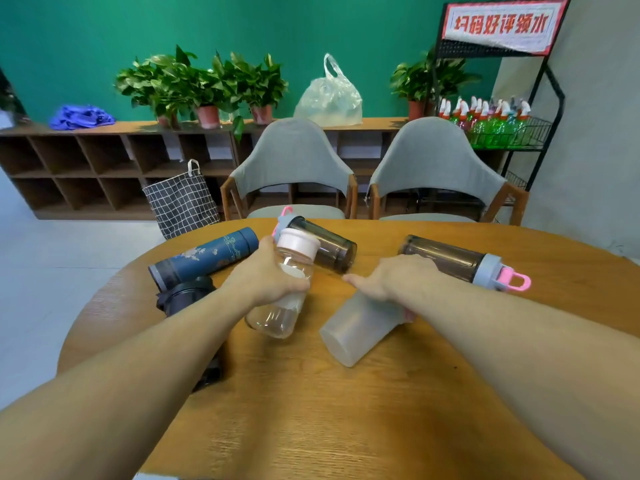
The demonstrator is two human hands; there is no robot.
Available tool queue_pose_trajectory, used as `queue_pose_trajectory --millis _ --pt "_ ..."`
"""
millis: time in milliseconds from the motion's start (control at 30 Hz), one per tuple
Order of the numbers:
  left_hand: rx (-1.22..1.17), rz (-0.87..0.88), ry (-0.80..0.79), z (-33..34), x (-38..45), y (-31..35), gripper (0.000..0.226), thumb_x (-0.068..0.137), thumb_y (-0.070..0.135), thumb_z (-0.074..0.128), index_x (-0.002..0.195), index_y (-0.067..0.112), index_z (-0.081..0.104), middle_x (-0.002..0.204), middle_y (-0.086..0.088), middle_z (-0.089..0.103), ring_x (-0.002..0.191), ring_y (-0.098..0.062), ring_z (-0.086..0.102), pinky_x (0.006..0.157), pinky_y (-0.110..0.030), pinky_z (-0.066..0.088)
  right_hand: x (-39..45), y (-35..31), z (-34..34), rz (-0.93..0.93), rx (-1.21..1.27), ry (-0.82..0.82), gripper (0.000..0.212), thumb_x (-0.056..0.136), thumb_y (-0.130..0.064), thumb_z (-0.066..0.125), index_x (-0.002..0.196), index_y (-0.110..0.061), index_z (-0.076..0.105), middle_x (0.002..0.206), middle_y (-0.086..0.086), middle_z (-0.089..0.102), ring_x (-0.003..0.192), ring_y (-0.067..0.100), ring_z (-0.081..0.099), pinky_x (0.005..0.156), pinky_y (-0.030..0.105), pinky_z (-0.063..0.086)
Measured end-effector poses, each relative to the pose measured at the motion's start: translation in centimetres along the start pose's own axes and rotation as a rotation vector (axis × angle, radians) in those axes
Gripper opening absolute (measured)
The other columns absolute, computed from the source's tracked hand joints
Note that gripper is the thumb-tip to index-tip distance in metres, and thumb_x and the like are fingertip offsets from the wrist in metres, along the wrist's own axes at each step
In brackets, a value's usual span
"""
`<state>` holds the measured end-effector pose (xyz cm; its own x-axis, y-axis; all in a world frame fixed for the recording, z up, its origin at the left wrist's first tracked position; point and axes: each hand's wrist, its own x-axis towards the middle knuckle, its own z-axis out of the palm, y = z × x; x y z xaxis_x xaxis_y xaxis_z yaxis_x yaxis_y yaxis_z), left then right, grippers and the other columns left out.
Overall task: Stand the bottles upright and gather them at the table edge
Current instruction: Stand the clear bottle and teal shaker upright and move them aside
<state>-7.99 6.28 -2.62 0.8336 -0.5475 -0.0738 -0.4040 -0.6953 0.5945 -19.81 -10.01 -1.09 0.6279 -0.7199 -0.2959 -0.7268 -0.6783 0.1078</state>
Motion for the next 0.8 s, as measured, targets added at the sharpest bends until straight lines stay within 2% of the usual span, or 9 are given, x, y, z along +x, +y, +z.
queue_pose_trajectory --millis 133,300,367,433,500,567,633,800 --pt "-0.019 0.046 0.008 -0.7 -0.7 0.1 0.099 0.069 0.044 0.081 0.147 0.019 0.025 0.116 -0.001 0.059 0.097 -0.020 0.060 0.076 -0.032 0.046 0.3 -0.8 0.9 0.078 0.047 -0.075 0.100 0.075 -0.084 0.039 0.151 -0.021 0.028 0.141 0.015 0.049 0.113 0.034 0.063 0.095 0.043 0.052" --pt "-0.092 0.086 0.011 -0.6 -1.8 1.0 0.099 0.069 0.040 0.083 0.148 0.019 0.028 0.116 0.001 0.059 0.101 -0.020 0.061 0.078 -0.031 0.047 0.9 -1.0 2.1 0.123 0.412 -0.183 0.111 0.074 -0.074 0.060 0.155 -0.025 0.001 0.148 0.019 0.036 0.127 0.041 0.047 0.103 0.050 0.042" --pt "-0.127 0.099 0.014 -0.4 -2.2 1.3 0.094 0.068 0.039 0.084 0.144 0.020 0.033 0.117 0.001 0.061 0.102 -0.019 0.062 0.077 -0.030 0.048 0.4 -1.0 2.7 0.139 0.514 -0.154 0.112 0.070 -0.071 0.064 0.153 -0.030 0.002 0.138 0.018 0.040 0.120 0.042 0.051 0.098 0.051 0.046" --pt "-0.149 0.118 0.032 -0.2 -2.6 1.6 0.086 0.067 0.038 0.085 0.138 0.021 0.039 0.116 0.002 0.062 0.102 -0.017 0.063 0.077 -0.029 0.049 -0.3 -1.0 3.4 0.171 0.650 -0.134 0.108 0.069 -0.065 0.068 0.150 -0.036 0.004 0.119 0.018 0.042 0.104 0.043 0.058 0.084 0.051 0.055" --pt "-0.168 0.143 0.052 0.0 -3.1 2.0 0.078 0.067 0.039 0.086 0.130 0.023 0.044 0.113 0.003 0.063 0.100 -0.015 0.063 0.079 -0.031 0.051 -1.1 -0.8 4.2 0.187 0.818 -0.119 0.109 0.072 -0.056 0.071 0.150 -0.041 -0.004 0.120 0.017 0.046 0.098 0.043 0.061 0.075 0.051 0.058" --pt "-0.179 0.173 0.070 0.1 -3.6 2.4 0.069 0.066 0.039 0.086 0.120 0.027 0.044 0.110 0.005 0.064 0.098 -0.014 0.063 0.079 -0.030 0.052 -1.5 -0.5 4.9 0.165 0.922 -0.072 0.116 0.074 -0.049 0.073 0.150 -0.041 -0.014 0.138 0.015 0.046 0.112 0.040 0.057 0.089 0.051 0.053" --pt "-0.179 0.190 0.083 0.2 -4.1 3.0 0.067 0.067 0.039 0.086 0.114 0.030 0.039 0.109 0.006 0.062 0.098 -0.014 0.062 0.075 -0.028 0.049 -1.9 0.0 5.3 0.144 0.998 -0.027 0.118 0.077 -0.044 0.075 0.152 -0.036 -0.016 0.145 0.013 0.043 0.122 0.036 0.052 0.101 0.047 0.044" --pt "-0.257 0.242 0.099 0.3 -4.9 4.8 0.060 0.068 0.034 0.087 0.110 0.032 0.044 0.100 0.010 0.061 0.092 -0.011 0.061 0.075 -0.030 0.052 -2.8 2.0 5.9 0.058 1.207 0.050 0.120 0.075 -0.035 0.079 0.152 -0.036 -0.013 0.141 0.014 0.047 0.117 0.034 0.055 0.100 0.047 0.045"
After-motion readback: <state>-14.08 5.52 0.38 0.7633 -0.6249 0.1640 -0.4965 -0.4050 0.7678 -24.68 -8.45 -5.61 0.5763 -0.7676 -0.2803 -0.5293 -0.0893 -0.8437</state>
